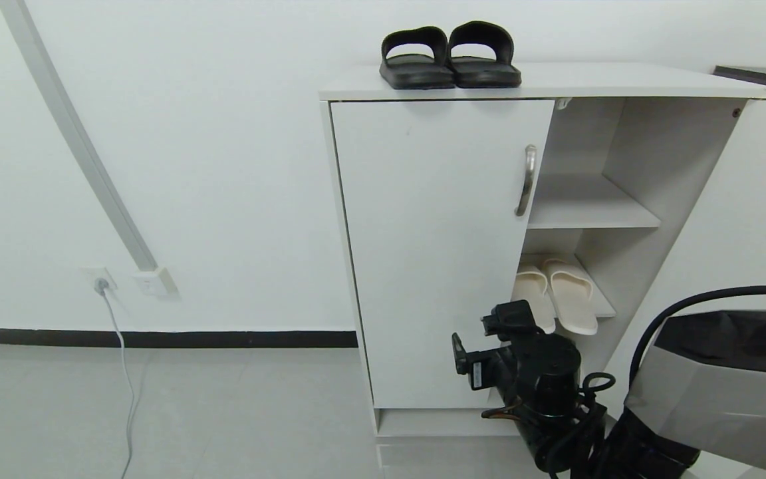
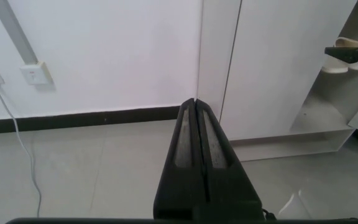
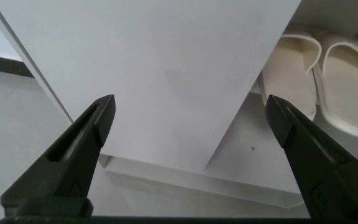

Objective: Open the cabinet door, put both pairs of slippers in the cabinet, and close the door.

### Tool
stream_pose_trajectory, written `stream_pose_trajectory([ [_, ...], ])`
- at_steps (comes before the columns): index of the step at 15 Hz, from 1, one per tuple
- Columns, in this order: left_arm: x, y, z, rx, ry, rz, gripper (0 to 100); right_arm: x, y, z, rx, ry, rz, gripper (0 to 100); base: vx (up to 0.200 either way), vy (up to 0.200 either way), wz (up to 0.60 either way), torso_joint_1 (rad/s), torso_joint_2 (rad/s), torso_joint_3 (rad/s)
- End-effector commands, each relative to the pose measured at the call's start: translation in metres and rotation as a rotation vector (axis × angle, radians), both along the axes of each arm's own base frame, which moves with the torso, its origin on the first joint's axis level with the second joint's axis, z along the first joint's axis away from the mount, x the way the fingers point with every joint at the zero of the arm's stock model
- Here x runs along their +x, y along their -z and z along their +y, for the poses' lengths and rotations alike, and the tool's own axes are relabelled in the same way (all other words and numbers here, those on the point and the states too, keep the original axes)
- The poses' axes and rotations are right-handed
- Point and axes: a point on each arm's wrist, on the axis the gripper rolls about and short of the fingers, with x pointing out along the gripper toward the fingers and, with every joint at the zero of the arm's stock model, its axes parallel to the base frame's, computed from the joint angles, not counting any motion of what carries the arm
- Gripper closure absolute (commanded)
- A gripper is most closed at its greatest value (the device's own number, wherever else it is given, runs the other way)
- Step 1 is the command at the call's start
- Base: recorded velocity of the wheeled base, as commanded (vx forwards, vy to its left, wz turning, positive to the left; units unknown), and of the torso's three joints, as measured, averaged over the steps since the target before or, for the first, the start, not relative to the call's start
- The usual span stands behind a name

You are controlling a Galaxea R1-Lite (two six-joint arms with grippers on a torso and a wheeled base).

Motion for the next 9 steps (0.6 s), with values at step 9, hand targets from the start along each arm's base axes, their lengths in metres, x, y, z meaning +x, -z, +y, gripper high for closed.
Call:
stream_pose_trajectory([
  [9,0.0001,0.0000,0.0000,0.000,0.000,0.001,100,0.0006,0.0075,0.0000,-0.018,-0.003,-0.013,0,0.000,0.000,0.00,0.000,0.00,0.000],
])
